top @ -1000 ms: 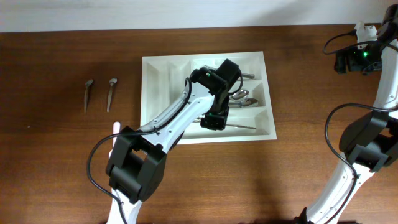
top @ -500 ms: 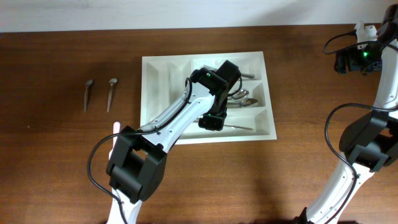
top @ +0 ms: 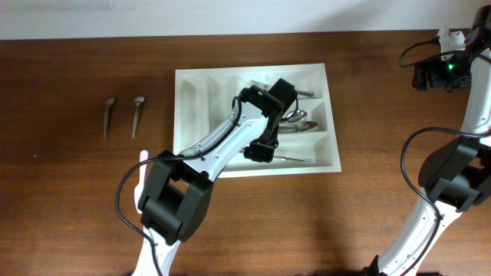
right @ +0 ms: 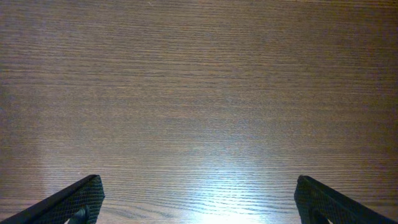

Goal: Pack container
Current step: 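Lower the tongs into the bottom-right compartment with the left gripper, then open the left gripper to release the tongs in the compartment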

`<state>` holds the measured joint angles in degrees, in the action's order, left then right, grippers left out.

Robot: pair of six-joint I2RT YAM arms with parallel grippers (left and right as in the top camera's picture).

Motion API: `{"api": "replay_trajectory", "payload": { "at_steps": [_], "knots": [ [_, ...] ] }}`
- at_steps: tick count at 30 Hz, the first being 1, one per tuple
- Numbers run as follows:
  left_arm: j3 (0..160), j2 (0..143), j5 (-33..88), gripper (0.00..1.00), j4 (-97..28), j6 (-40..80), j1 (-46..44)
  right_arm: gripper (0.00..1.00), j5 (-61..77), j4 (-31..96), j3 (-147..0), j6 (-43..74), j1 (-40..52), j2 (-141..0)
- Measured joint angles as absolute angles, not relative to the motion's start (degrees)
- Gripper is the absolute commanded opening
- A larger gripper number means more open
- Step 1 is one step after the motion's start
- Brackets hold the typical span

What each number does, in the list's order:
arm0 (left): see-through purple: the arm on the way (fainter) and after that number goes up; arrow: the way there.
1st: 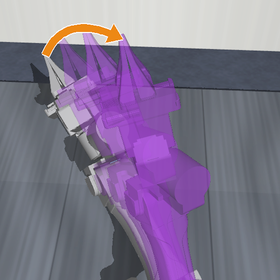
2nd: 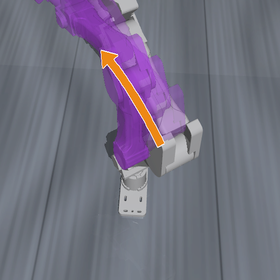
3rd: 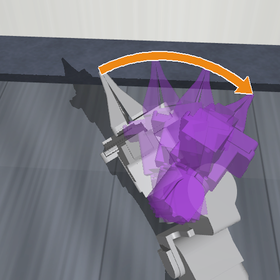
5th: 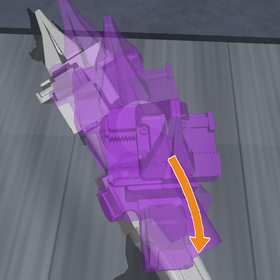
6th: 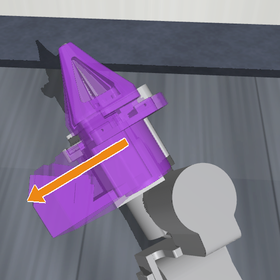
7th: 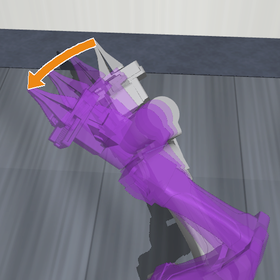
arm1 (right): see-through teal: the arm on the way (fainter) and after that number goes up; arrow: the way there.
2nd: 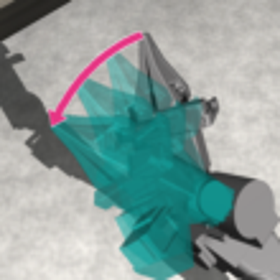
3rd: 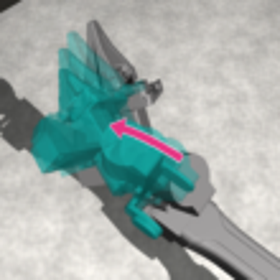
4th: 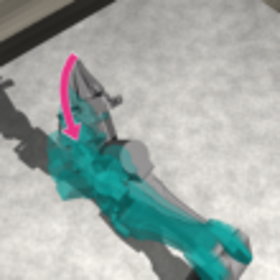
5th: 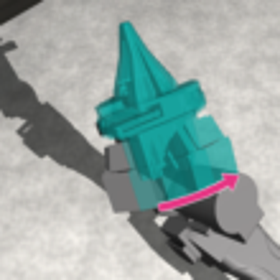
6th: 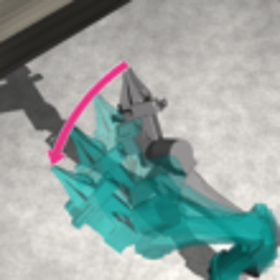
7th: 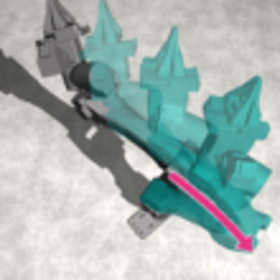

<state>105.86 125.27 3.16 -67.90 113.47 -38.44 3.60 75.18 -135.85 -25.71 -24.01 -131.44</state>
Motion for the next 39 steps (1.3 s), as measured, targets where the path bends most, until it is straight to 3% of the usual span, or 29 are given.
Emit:
{"api": "replay_trajectory", "payload": {
  "at_steps": [15, 20, 39],
  "knots": [
    [105.86, 125.27, 3.20, 0.07, -67.18, 113.45, -38.44, 0.99, 3.60, 75.20, -135.85, -25.69, -24.01, -131.44],
    [105.86, 125.27, 3.22, 0.03, -66.61, 113.47, -38.44, 0.99, 3.60, 75.20, -135.85, -25.69, -24.01, -131.44],
    [105.86, 125.40, 3.18, 0.03, -63.24, 113.45, -39.29, 0.99, 3.62, 75.20, -135.85, -25.71, -24.01, -131.44]
  ]
}}
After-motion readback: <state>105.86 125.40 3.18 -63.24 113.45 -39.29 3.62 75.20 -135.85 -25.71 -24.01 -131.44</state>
